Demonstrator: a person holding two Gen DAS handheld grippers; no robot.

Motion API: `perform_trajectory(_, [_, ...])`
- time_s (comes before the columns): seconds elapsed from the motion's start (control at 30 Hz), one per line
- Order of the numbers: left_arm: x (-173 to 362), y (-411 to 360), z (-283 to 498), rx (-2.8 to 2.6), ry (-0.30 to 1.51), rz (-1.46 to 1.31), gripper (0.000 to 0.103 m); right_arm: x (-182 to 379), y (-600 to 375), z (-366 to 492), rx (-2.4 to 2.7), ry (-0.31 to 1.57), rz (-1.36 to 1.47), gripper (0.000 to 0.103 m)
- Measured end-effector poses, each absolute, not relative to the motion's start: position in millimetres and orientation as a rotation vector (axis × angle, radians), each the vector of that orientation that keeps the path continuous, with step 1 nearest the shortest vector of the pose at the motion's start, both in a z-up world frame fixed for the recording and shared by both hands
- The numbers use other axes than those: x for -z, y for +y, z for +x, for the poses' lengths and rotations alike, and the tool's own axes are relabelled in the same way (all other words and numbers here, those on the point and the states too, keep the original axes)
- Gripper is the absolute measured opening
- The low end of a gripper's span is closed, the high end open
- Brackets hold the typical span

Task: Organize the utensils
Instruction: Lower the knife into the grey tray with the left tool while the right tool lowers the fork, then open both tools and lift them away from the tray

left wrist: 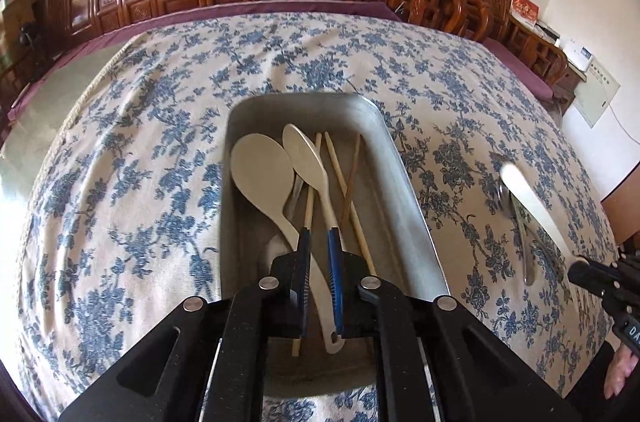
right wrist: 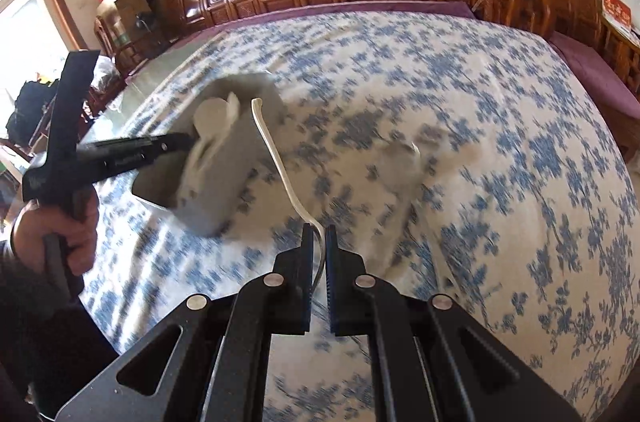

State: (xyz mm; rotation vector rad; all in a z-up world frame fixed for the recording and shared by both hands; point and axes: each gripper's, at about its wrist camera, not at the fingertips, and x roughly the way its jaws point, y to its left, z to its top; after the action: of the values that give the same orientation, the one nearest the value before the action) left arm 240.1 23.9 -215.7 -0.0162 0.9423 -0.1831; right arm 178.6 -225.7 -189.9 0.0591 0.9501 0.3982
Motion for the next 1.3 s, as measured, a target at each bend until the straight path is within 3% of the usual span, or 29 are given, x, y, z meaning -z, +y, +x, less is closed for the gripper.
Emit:
perform_trajectory(0.7, [167,85,210,0.117,0.851,0.015,0.013,192,-104,247,-0.369,1.064,0.148,0.007])
perform_trajectory(1.3, [162,106,203,0.084,0.844,-0.001,0.013,193,-77,257,-0.416,1.095,0.176,0.010])
